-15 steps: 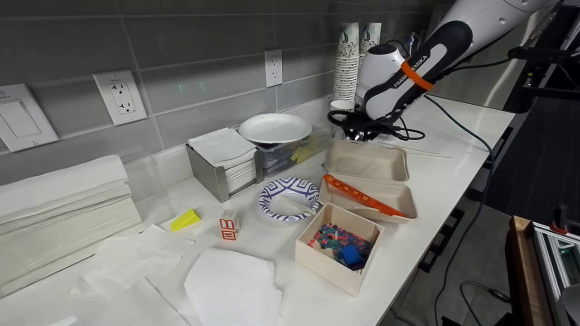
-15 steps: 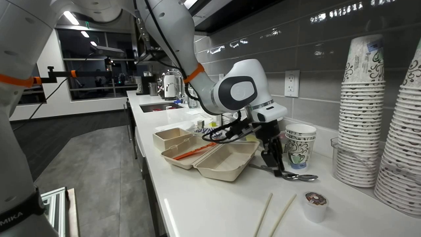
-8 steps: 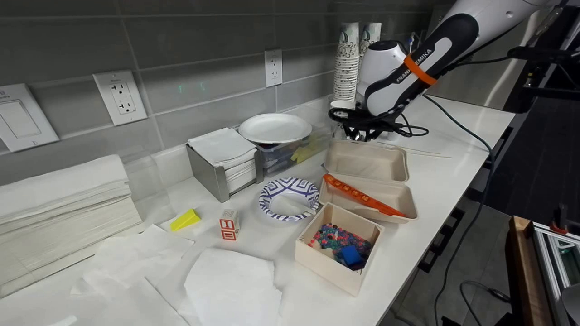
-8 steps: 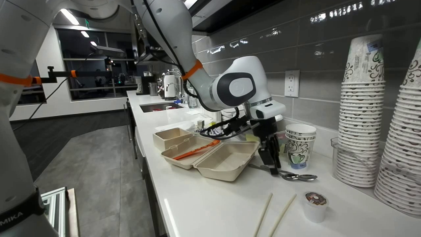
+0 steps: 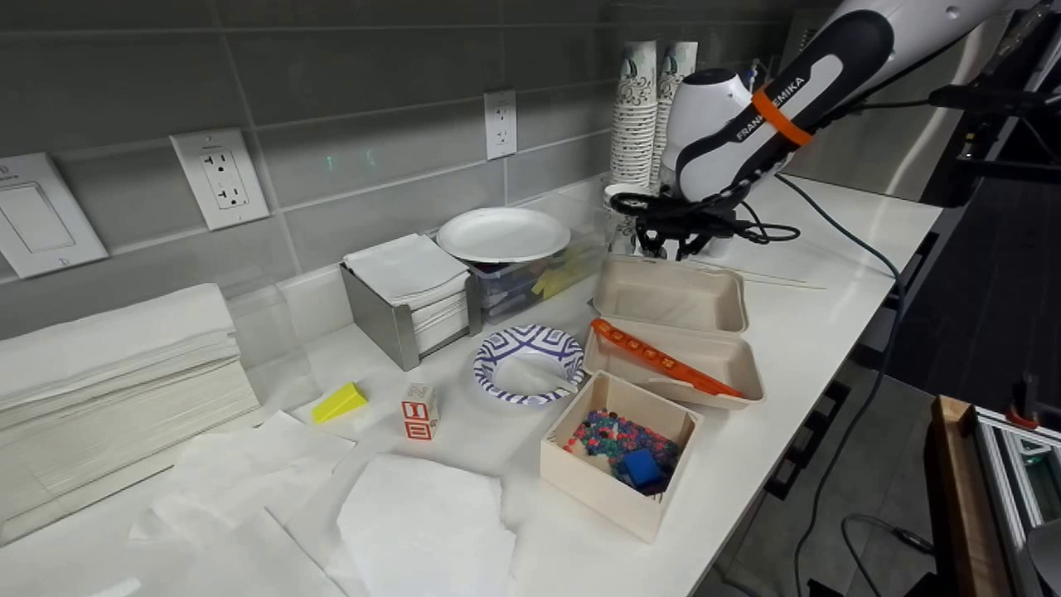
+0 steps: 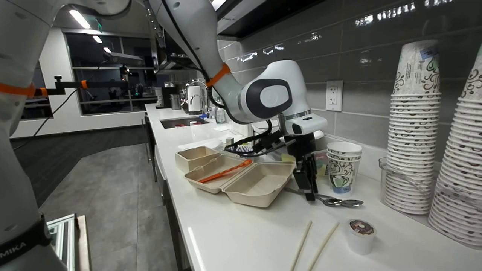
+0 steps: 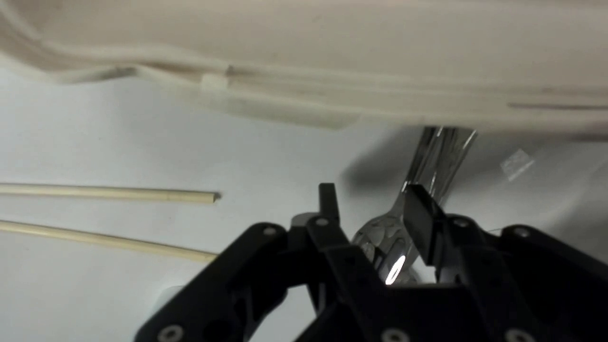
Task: Put the metal spoon into the take-away food container
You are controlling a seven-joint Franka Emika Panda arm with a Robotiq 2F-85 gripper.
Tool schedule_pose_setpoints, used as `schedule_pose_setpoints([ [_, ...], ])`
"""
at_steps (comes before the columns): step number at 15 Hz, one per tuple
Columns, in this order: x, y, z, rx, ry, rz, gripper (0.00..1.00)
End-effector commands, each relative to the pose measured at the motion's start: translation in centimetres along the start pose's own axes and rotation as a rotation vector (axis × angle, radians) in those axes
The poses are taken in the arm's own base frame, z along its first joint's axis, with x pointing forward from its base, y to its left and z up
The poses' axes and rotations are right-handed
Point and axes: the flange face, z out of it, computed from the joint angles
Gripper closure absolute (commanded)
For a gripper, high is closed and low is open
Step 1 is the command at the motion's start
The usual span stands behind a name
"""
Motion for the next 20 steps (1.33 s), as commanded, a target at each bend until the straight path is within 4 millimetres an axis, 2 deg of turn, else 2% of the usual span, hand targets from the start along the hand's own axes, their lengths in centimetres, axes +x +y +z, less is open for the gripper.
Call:
schedule_pose_setpoints([
  [1, -0.7, 0.3, 0.2, 0.025, -0.008, -0.029, 0.57],
  [3, -0.7, 0.1, 0.4, 0.032, -0.005, -0.031, 0.59],
  [7, -0.5, -0.2, 0.1, 0.073, 0.011, -0.030, 0.56],
  [11, -0.4, 0.1, 1.1, 0.044, 0.001, -0.036, 0.52],
  [17, -0.9, 0.2, 2.3, 0.021, 0.009, -0.067, 0.65],
  [18, -0.8, 0.3, 2.2, 0.007, 0.016, -0.069, 0.63],
  [20, -0.5, 0.6, 2.1, -0.018, 0.026, -0.069, 0.68],
])
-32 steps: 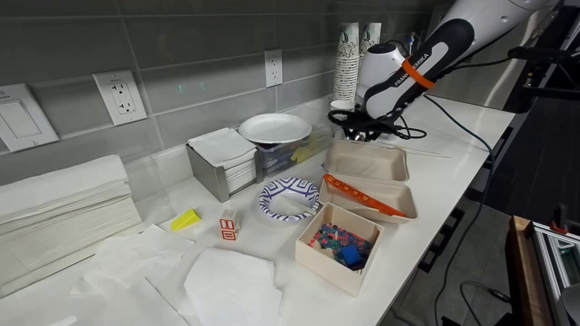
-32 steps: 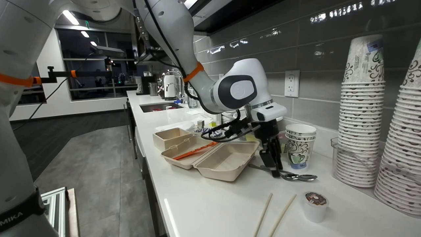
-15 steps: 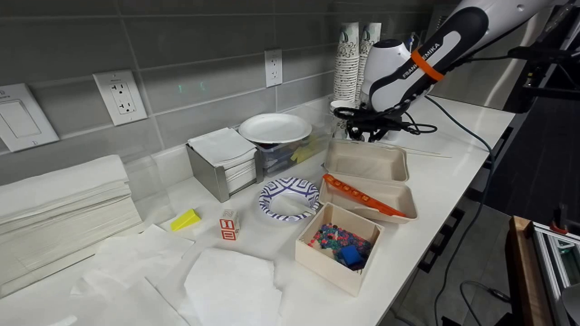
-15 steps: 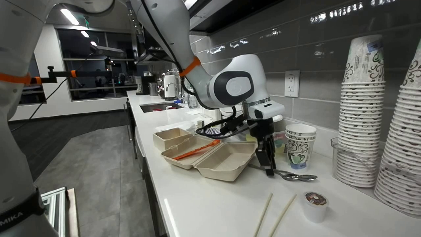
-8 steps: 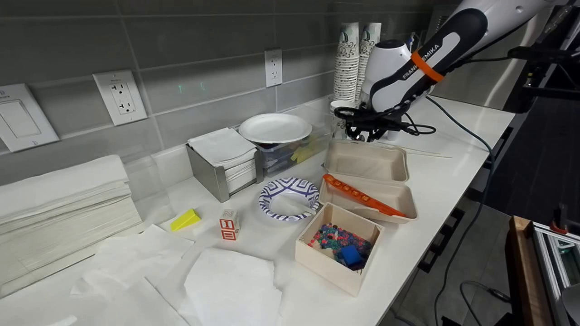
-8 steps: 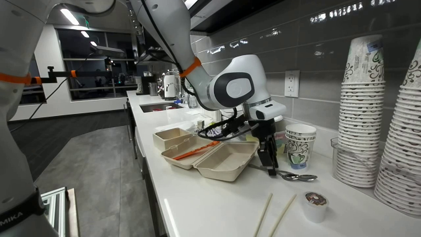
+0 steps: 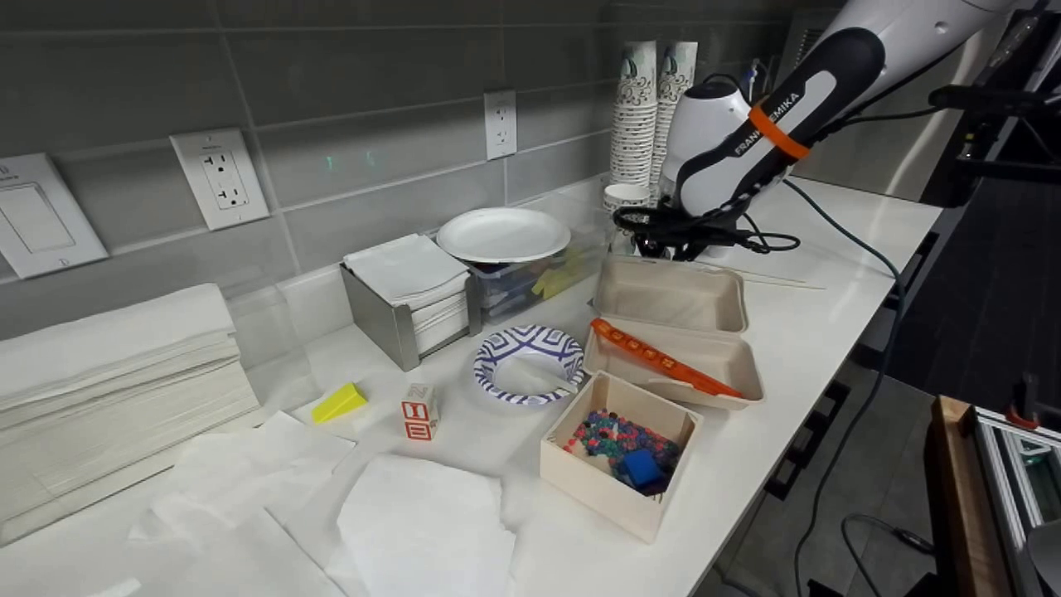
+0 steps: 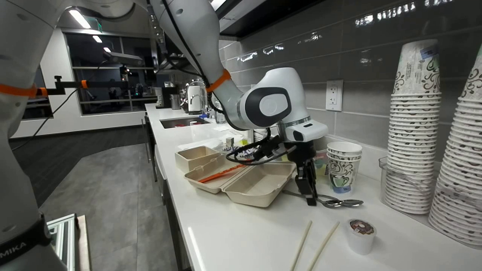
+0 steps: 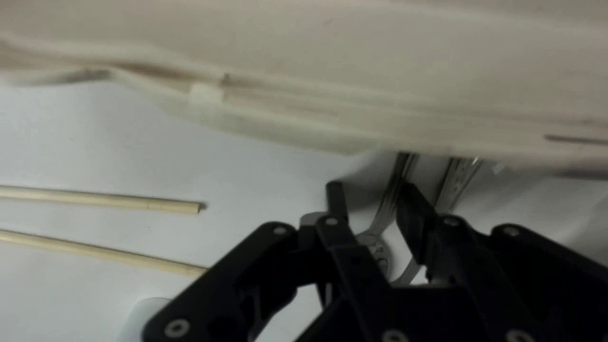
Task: Put the metal spoon into the take-away food container
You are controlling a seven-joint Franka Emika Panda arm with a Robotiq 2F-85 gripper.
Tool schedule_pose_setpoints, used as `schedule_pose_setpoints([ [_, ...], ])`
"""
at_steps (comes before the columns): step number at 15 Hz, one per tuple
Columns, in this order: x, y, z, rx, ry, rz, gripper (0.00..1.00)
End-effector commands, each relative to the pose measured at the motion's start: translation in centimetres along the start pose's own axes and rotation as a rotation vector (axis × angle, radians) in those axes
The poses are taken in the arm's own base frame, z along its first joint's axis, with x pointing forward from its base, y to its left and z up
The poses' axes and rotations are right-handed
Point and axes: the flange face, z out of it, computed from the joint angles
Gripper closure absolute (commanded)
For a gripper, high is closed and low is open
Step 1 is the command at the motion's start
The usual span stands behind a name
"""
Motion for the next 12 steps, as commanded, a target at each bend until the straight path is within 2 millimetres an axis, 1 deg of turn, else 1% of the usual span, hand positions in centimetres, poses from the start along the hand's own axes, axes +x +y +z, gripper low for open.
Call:
schedule_pose_setpoints([
  [1, 0.0, 0.7, 0.4, -0.048, 0.017, -0.010, 0.77],
  [2, 0.1, 0.9, 0.4, -0.057, 0.016, -0.013, 0.86],
  [3, 0.1, 1.0, 0.3, -0.067, 0.019, -0.020, 1.00],
  [5, 0.2, 1.4, -0.1, -0.084, 0.021, -0.031, 1.00],
  [6, 0.3, 1.7, -0.4, -0.094, 0.029, -0.030, 0.98],
  [7, 0.4, 1.9, -0.9, -0.104, 0.045, -0.030, 0.98],
  [10, 1.3, 2.6, -3.1, -0.140, 0.139, -0.022, 0.98],
  [12, 1.7, 3.3, -5.0, -0.173, 0.206, -0.031, 0.98],
])
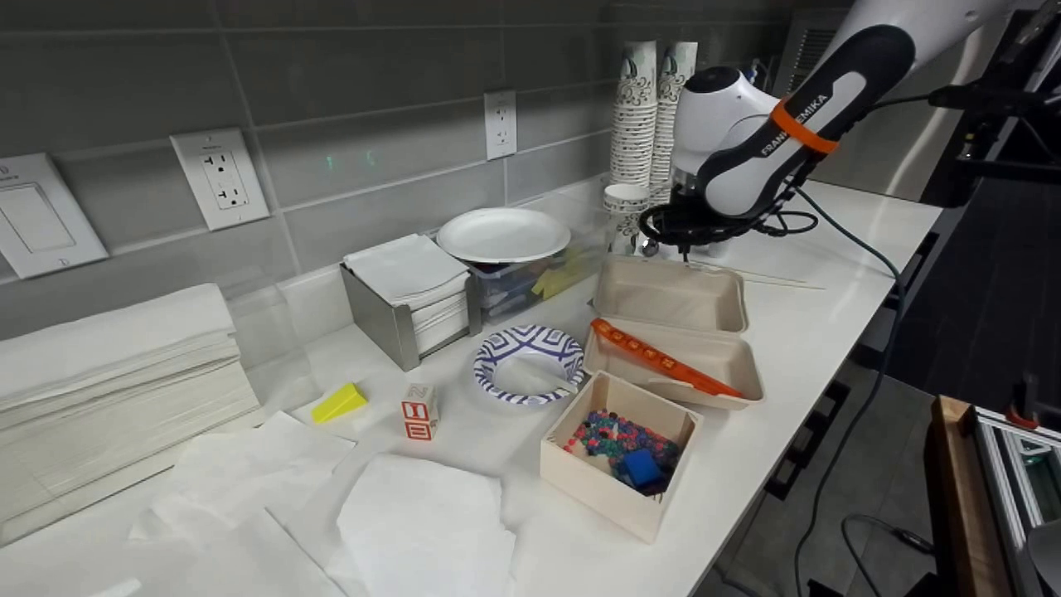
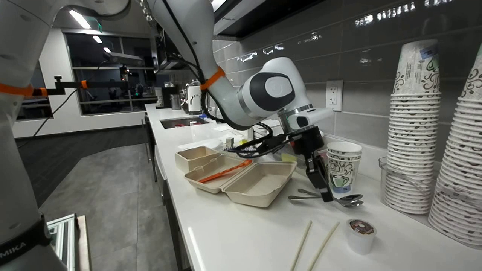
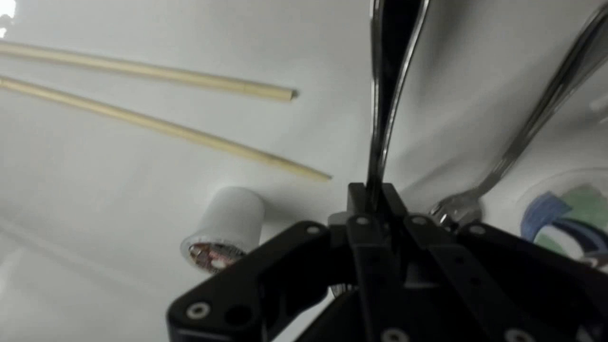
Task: Put the metal spoon into the take-away food container
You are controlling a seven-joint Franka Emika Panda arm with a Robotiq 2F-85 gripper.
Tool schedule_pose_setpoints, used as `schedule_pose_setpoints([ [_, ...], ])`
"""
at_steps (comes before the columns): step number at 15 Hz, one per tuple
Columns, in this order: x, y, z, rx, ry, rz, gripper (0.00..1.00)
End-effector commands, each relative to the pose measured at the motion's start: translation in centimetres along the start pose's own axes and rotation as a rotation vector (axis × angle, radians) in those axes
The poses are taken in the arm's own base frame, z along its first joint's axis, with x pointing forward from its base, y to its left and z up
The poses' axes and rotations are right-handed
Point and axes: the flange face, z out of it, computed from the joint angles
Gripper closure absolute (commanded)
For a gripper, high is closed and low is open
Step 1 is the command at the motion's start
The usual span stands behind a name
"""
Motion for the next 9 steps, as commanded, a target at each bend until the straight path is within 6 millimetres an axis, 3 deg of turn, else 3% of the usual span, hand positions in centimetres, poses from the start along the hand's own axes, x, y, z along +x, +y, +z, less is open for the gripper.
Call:
schedule_pose_setpoints([
  [1, 0.0, 2.2, -3.4, -0.082, 0.079, -0.015, 0.98],
  [5, -0.1, 4.9, -6.3, -0.234, 0.182, -0.104, 0.98],
  [9, -4.0, 6.3, -11.0, -0.176, 0.186, -0.345, 0.98],
])
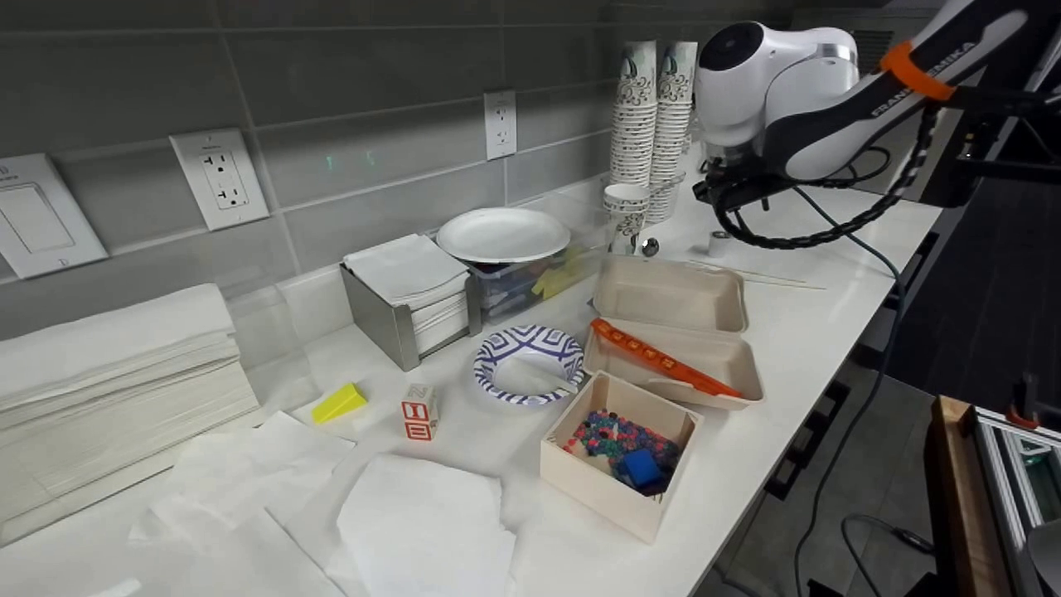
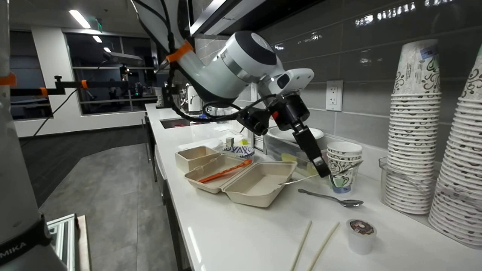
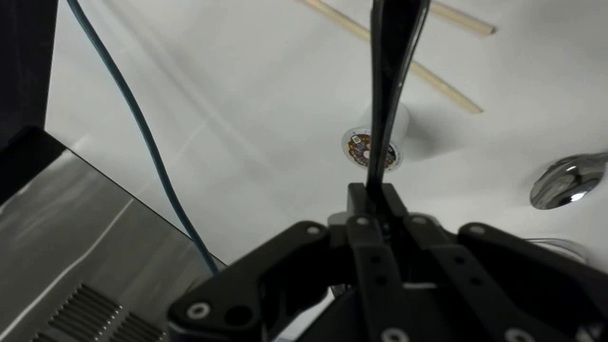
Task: Put the metal spoon into the take-away food container
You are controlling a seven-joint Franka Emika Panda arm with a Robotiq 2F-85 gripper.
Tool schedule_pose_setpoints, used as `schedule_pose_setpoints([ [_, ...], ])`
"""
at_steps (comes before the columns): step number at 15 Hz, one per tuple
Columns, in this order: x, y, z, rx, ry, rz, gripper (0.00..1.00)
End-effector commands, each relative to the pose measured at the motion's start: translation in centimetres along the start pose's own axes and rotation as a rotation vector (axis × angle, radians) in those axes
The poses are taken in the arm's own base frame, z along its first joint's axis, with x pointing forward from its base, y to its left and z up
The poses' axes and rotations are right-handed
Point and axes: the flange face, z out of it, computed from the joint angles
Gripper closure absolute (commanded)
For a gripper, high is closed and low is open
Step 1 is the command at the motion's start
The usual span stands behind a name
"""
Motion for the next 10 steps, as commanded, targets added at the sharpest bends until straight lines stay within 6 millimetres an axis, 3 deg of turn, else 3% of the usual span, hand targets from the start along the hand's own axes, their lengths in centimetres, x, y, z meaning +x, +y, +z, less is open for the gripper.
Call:
schedule_pose_setpoints([
  [1, -3.8, 2.2, -5.1, 0.097, 0.031, -0.170, 0.98],
  [6, -8.8, 1.7, -10.4, 0.231, 0.028, -0.415, 0.98],
  [10, -11.7, 0.5, -13.6, 0.320, 0.026, -0.620, 0.98],
])
